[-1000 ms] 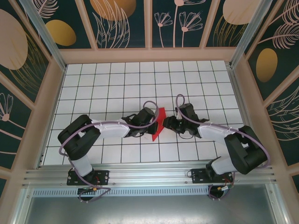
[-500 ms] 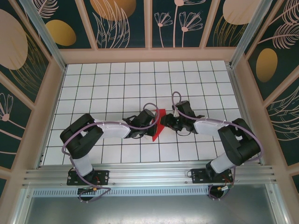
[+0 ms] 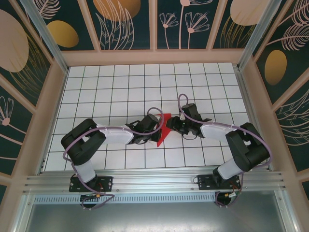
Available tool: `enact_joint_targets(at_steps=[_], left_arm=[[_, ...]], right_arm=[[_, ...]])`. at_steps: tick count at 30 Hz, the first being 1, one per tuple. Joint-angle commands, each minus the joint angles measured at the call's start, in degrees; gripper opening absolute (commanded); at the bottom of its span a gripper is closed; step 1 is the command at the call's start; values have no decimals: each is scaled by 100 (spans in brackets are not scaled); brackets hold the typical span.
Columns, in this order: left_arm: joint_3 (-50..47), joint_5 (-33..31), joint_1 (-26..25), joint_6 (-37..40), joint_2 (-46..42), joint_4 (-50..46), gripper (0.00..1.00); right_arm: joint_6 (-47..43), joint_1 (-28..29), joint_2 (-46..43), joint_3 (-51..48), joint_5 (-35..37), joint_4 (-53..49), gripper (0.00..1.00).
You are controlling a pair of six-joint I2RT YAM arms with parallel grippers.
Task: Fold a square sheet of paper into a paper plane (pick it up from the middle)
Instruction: Fourth fold the wing at the center of the table.
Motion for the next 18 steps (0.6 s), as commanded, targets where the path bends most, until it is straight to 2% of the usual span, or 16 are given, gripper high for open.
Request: enact_joint_targets(at_steps=[1,10,18], left_arm=[[-66,-50,31,110,-169,75,0],[-63,-172,30,140,-220,20,0],[-47,-145,36,149,-201,29,0]], right_arm=[[106,-31,73,-7,53,42,48],[149,-69,12,-46,201,-14,50],[243,-66,267,-44,-177,324,50]])
